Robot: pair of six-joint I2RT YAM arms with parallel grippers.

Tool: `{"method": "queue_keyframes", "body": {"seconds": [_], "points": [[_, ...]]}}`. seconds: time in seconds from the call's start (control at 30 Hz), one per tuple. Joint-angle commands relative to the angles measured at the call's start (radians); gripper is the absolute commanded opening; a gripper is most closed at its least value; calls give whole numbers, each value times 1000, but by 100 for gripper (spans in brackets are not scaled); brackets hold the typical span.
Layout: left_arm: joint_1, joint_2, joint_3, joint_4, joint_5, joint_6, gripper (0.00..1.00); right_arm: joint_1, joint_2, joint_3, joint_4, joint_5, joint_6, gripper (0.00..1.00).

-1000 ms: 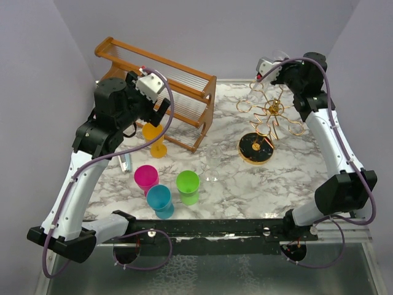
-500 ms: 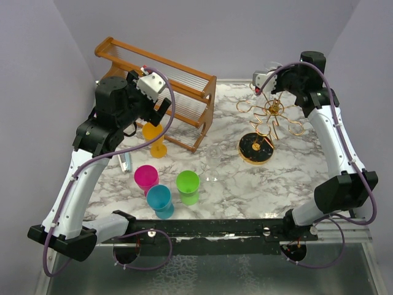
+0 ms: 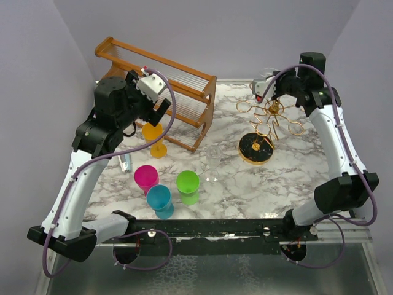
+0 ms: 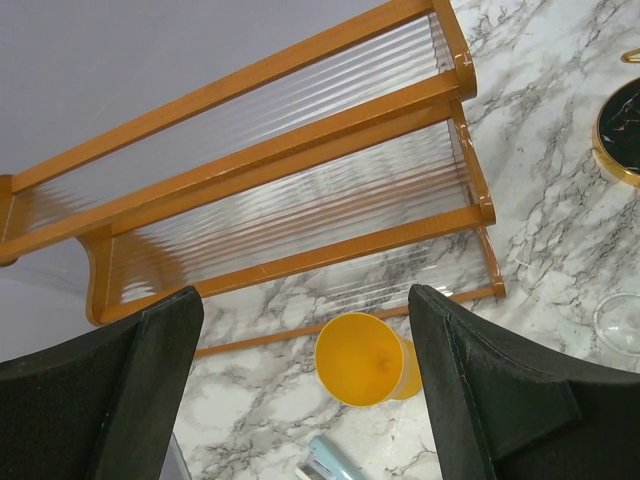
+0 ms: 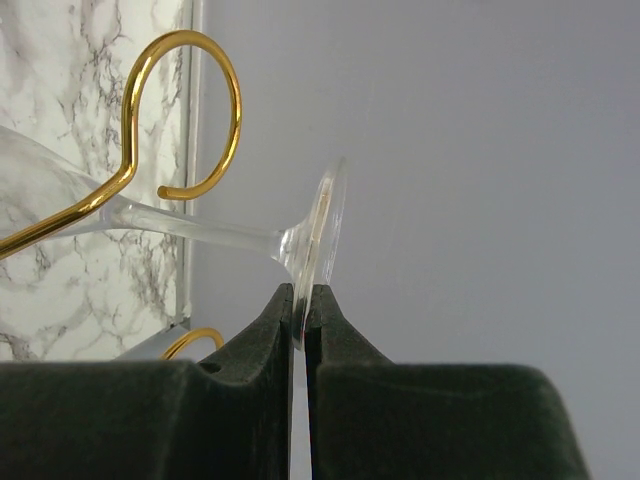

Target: Place the wine glass upside down on the wine glass rack

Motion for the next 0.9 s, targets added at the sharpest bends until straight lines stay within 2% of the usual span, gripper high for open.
{"method": "queue_keyframes", "body": {"seconds": [0.0, 0.4, 0.87], "points": [[3, -29, 14, 20, -23, 27, 87, 5, -26, 46, -50, -80, -63, 1], [3, -27, -4, 34, -41, 57, 87, 22, -16, 117, -143, -134, -140, 2], [3, -28, -19, 30, -51, 80, 87, 81, 6, 149, -183, -117, -212, 4]]}}
